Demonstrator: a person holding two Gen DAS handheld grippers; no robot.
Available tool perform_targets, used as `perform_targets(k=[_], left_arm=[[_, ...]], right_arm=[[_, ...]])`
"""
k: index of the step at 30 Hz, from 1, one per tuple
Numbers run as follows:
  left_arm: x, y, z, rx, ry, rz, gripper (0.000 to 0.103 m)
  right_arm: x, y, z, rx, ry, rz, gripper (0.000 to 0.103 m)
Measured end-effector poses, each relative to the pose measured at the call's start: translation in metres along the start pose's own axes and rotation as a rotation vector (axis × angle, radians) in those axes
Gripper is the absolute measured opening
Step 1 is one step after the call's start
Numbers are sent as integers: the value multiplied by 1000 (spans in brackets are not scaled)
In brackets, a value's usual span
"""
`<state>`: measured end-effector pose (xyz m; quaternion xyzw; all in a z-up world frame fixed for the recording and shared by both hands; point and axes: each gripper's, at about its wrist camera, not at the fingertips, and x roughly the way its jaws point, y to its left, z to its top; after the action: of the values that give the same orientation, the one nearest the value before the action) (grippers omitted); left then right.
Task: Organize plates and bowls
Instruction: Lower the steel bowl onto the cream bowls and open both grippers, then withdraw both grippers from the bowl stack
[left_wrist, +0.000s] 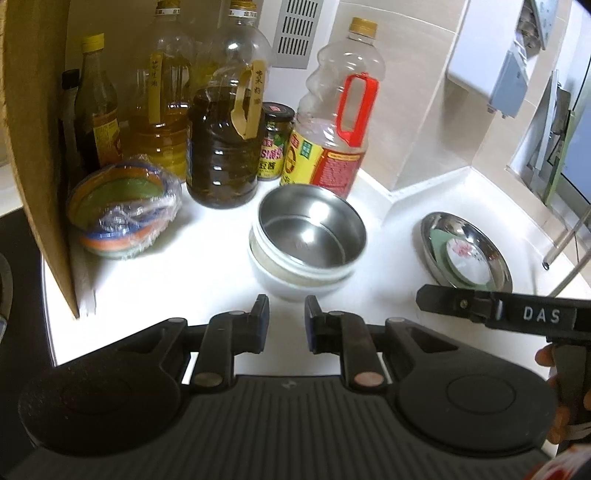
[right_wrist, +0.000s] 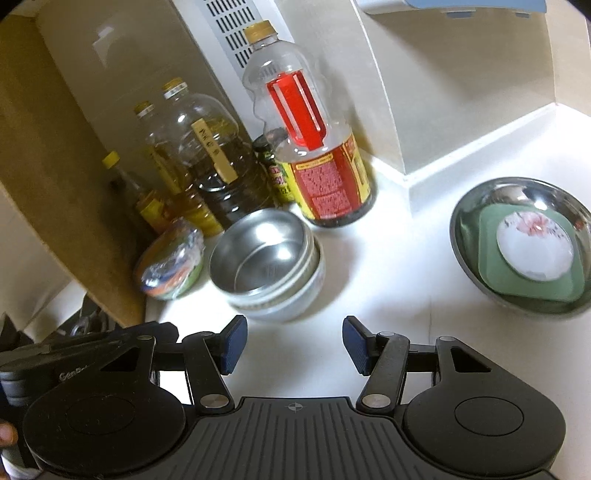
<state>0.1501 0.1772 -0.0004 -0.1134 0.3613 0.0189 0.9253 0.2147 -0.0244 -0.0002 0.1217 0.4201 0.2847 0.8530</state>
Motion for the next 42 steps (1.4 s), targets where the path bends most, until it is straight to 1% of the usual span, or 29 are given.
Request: perform_targets(k=[8, 14, 19, 29, 42], left_arm=[[-9, -37, -28, -6, 43, 5, 17], [-17, -61, -51, -21, 72, 34, 17], [-25, -74, -71, -45, 89, 62, 17], [-45, -97, -100, -63, 95, 108, 17], [-59, -123, -124, -57, 102, 133, 17]], right_arm=[[-30, -17, -25, -14, 23, 6, 58], [-44, -31, -45, -30, 62, 2, 62], [-55, -36, -61, -70, 93, -9, 63], [-76, -41, -87, -125, 128, -4, 63], [-97, -53, -105, -135, 129, -12, 63]])
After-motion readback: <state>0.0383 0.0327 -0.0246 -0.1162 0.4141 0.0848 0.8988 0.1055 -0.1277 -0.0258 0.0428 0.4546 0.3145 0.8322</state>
